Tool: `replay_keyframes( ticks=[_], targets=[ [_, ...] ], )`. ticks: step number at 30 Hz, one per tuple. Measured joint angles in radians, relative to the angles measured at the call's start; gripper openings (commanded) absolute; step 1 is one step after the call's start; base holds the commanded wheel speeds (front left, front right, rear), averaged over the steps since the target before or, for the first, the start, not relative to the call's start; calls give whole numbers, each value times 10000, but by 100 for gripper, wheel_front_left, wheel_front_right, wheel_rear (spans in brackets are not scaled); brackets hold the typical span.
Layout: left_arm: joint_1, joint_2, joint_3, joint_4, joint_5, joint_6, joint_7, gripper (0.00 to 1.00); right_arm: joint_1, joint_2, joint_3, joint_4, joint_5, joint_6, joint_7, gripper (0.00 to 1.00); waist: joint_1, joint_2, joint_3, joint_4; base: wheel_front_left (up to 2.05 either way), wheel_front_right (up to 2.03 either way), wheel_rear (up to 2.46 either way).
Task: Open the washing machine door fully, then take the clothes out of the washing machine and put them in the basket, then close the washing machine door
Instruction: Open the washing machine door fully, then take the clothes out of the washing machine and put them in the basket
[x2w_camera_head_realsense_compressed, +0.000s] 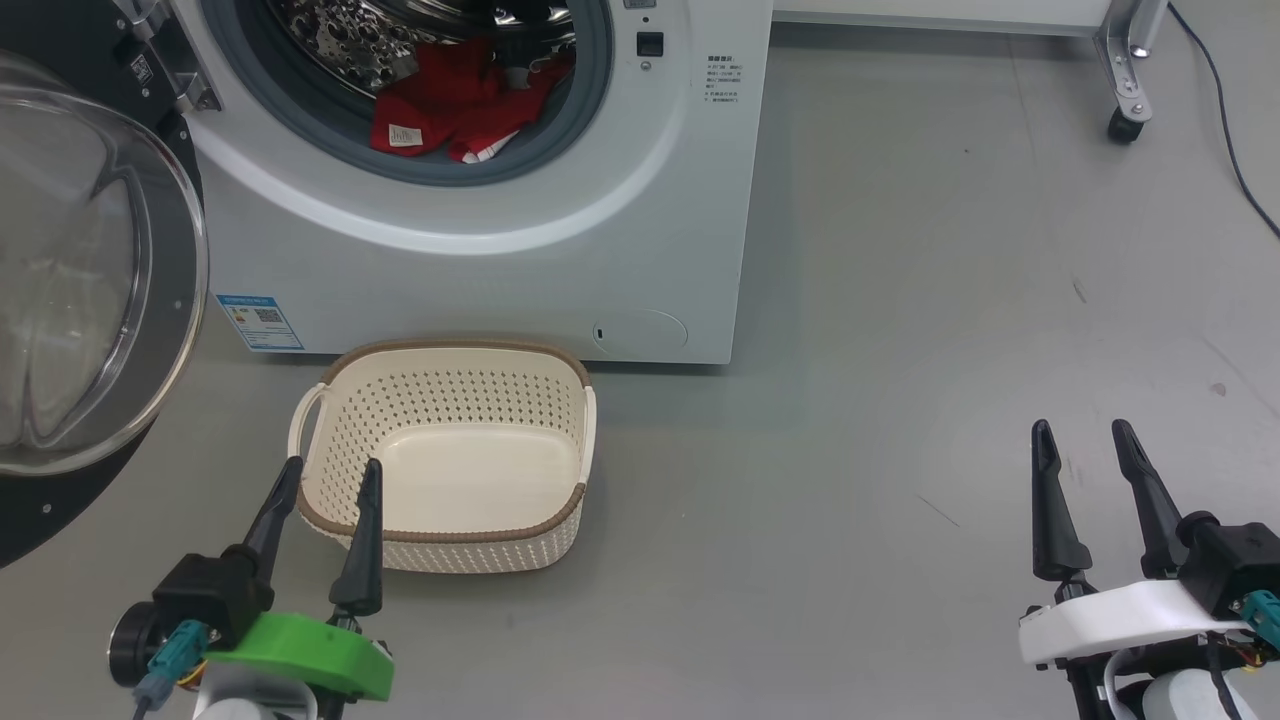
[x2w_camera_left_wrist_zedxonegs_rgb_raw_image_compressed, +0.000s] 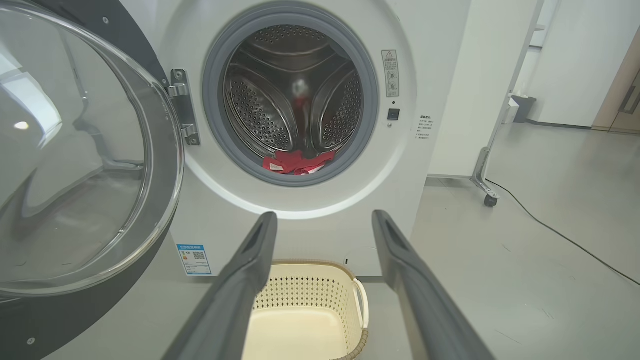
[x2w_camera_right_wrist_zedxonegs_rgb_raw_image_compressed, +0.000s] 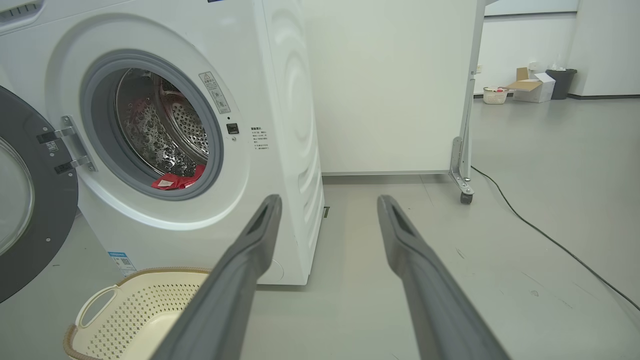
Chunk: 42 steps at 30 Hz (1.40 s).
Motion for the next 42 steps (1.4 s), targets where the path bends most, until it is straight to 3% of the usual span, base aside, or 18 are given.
replay_keyframes(
  ticks=[42],
  targets=[
    [261, -4, -286, -493, -487, -12, 0, 100, 57, 48, 46, 35, -2, 4, -38, 100, 0, 0, -76, 75, 20, -22, 2]
  ],
)
